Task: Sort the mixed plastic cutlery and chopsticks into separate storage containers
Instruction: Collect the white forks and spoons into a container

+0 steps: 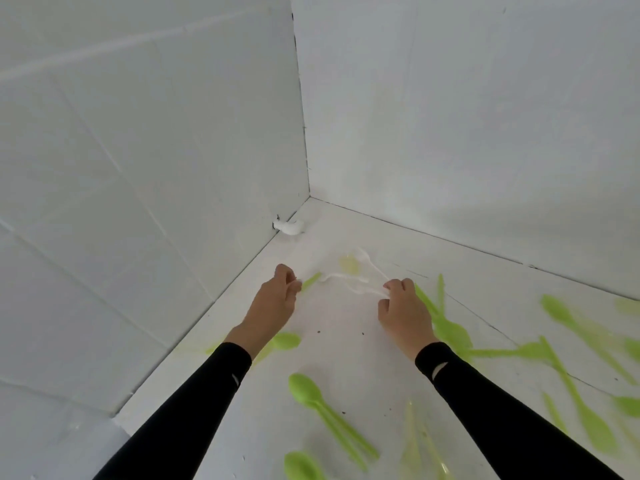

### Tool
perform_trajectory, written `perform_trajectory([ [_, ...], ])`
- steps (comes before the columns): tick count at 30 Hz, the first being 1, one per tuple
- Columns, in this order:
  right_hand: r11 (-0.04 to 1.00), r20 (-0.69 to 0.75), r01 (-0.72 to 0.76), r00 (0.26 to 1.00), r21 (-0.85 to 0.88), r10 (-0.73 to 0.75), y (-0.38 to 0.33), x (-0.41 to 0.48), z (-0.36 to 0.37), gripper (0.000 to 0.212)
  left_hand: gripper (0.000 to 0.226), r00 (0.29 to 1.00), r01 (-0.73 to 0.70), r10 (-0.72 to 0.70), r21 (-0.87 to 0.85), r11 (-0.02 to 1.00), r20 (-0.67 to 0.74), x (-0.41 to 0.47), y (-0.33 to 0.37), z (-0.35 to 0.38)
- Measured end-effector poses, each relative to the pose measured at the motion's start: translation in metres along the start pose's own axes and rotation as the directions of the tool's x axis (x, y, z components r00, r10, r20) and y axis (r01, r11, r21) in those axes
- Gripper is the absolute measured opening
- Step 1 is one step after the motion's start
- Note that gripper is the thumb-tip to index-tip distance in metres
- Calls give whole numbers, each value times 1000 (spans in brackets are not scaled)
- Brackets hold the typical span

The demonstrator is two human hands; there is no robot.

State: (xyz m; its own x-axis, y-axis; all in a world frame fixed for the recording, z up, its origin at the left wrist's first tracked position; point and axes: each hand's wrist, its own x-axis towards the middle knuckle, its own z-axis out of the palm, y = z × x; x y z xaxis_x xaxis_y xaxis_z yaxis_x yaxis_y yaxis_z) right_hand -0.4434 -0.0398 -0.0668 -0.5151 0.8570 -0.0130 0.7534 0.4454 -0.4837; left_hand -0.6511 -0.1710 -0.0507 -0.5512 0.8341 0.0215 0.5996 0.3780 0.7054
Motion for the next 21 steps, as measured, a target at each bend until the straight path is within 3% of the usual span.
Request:
perform_trajectory([
  [2,997,2,-80,997,-12,80,3,18,-3,39,3,996,31,-39,-107,994,-77,18,15,3],
  [4,989,11,-95,995,-116,97,7,31,-5,43,9,993,35,-41,-60,998,-107,40,23,11],
  [6,963,23,-56,998,-264,65,13,40,-5,39,17,999,44,-42,54,998,-23,59,25,22],
  [9,911,43,-1,999,-412,20,21,44,-3,29,39,977,-79,31,222,972,212,75,20,40],
  [12,918,60,29,998,-395,-5,26,41,-5,24,34,957,-170,77,327,930,280,81,21,54],
  [15,970,19,-8,1000,-245,14,31,34,-20,26,22,966,-227,163,350,909,201,83,30,63],
  [21,982,26,-179,983,-59,181,70,8,-76,23,14,936,-330,341,116,937,-91,76,90,60],
])
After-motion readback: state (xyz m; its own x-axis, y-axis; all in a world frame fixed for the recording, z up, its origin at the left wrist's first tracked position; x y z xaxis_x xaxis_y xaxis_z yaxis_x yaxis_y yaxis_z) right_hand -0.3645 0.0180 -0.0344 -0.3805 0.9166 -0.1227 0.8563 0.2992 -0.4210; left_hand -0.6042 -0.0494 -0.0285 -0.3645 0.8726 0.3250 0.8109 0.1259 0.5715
